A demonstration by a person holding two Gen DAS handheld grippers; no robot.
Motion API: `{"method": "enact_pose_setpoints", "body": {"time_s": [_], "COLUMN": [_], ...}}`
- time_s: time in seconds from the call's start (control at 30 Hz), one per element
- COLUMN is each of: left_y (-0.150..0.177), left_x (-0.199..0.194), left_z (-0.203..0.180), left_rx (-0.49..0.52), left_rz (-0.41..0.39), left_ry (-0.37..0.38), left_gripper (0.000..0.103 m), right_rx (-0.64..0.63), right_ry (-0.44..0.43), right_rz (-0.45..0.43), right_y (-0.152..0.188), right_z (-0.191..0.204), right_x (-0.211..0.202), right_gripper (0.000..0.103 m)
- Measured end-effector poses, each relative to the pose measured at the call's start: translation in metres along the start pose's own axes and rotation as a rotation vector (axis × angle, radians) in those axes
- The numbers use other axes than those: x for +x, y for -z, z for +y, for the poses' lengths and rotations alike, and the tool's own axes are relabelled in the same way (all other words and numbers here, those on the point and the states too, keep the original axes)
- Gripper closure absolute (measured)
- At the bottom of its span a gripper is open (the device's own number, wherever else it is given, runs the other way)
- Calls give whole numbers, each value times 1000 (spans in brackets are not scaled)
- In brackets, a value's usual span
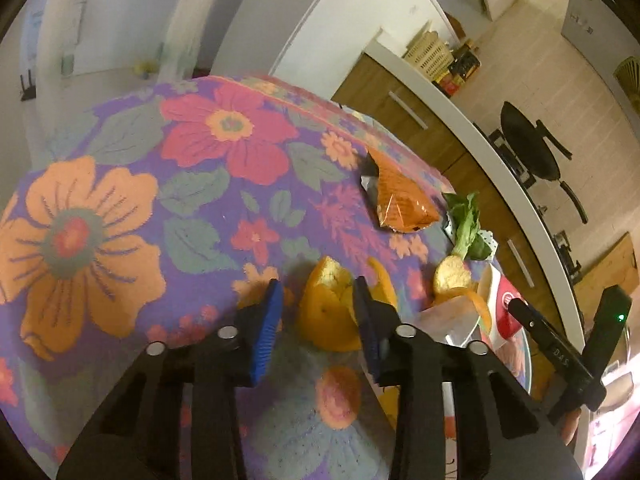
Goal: Collect trash
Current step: 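Move both tools back to the table toward the orange peel and paper cup, then grasp the orange peel with the left tool while the right tool grasps the red paper cup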
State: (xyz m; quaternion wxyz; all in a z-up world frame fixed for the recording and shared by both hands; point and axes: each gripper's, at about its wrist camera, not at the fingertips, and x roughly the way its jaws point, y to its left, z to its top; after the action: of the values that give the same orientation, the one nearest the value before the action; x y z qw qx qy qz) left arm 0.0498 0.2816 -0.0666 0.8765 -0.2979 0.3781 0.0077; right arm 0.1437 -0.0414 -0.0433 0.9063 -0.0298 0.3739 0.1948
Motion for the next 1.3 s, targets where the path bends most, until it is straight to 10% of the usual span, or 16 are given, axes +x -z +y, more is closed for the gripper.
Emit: {"method": "enact_pose_setpoints", "body": {"time_s": [0.57,0.8,1.3], "left_y": [5,7,9], "left_x": [-25,-31,-56], "left_z": [1,1,-10], "left_rx": [-12,-19,24], "left_rz": [-172,-195,-271], "left_ry": [34,66,102], "left_gripper": [92,92,92], "right_rx": [75,0,1], "right_ry": [-129,-102,-113], "right_rz": [156,166,-77], "right_y": [-6,-9,-2], "right_z": [-8,13,5], "right_x": [32,37,-24], "right_gripper": [28,43,58]}}
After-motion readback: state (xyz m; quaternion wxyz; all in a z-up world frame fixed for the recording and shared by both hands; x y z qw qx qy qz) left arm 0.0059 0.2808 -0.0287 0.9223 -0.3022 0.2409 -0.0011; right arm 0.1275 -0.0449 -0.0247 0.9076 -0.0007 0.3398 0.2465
